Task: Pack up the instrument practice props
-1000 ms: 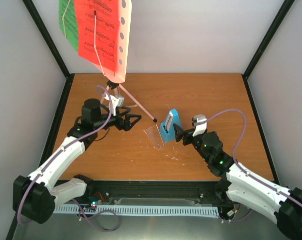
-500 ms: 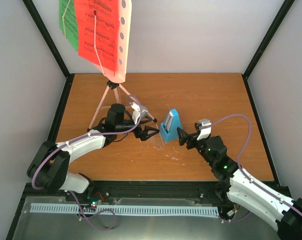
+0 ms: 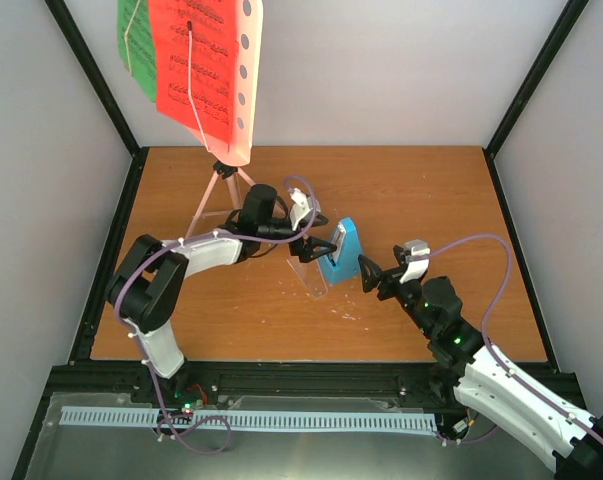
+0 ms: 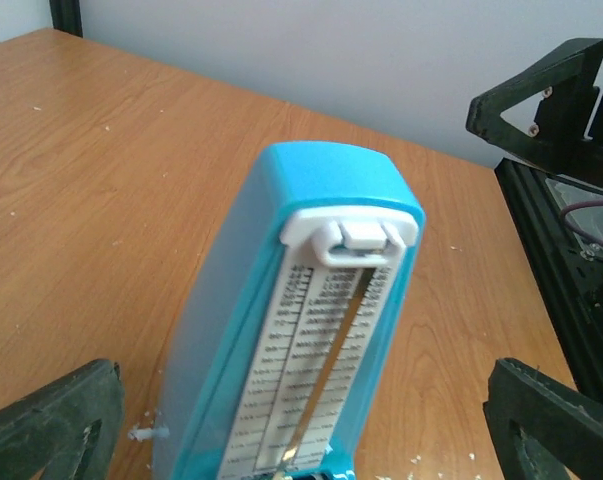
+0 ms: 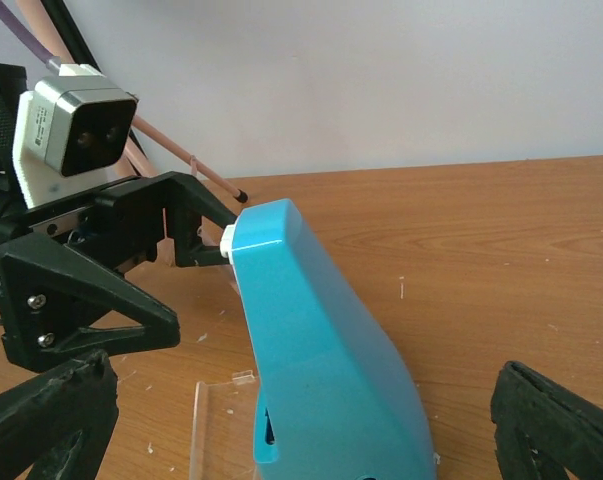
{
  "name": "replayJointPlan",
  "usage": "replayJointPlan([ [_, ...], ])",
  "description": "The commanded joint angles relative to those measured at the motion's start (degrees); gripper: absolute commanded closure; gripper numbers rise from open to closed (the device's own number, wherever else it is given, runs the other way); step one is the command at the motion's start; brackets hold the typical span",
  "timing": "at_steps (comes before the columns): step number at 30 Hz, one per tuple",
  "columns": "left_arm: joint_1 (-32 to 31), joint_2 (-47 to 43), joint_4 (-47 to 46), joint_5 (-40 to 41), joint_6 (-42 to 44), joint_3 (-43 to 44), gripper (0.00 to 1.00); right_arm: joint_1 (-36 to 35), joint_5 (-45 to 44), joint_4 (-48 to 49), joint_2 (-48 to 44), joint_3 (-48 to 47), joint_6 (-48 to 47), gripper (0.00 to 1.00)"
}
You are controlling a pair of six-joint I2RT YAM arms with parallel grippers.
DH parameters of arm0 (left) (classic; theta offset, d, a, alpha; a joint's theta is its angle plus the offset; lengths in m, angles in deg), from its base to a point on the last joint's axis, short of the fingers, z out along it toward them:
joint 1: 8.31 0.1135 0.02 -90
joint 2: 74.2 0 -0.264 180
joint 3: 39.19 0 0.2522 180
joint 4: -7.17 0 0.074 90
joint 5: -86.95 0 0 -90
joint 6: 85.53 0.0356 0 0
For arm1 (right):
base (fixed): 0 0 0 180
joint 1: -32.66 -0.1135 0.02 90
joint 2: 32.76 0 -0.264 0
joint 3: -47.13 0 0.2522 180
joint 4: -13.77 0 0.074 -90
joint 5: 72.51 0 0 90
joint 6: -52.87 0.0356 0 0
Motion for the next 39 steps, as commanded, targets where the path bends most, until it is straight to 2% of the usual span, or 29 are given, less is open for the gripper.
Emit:
replayJointPlan([
  [1, -0.16, 2.10, 0.70, -2.84, 4.61, 3.94, 0.02, 0.56, 0.34, -0.22, -0.57, 0.18, -0.88, 0.00],
  [11, -0.11, 5.50, 4.41, -4.59, 6.12, 7.85, 0.16, 1.20, 0.58, 1.32, 1.40, -0.32, -1.33, 0.00],
  [24, -0.16, 7.79, 8.14, -5.96, 7.52, 11.43, 0.41, 1.46, 0.02, 0.53, 0.18, -0.16, -1.11, 0.00],
  [39, -0.15, 7.60, 9.19, -7.37, 7.87, 11.94, 0.54, 1.55, -0.50, 0.01, -0.65, -0.09, -0.83, 0.00],
])
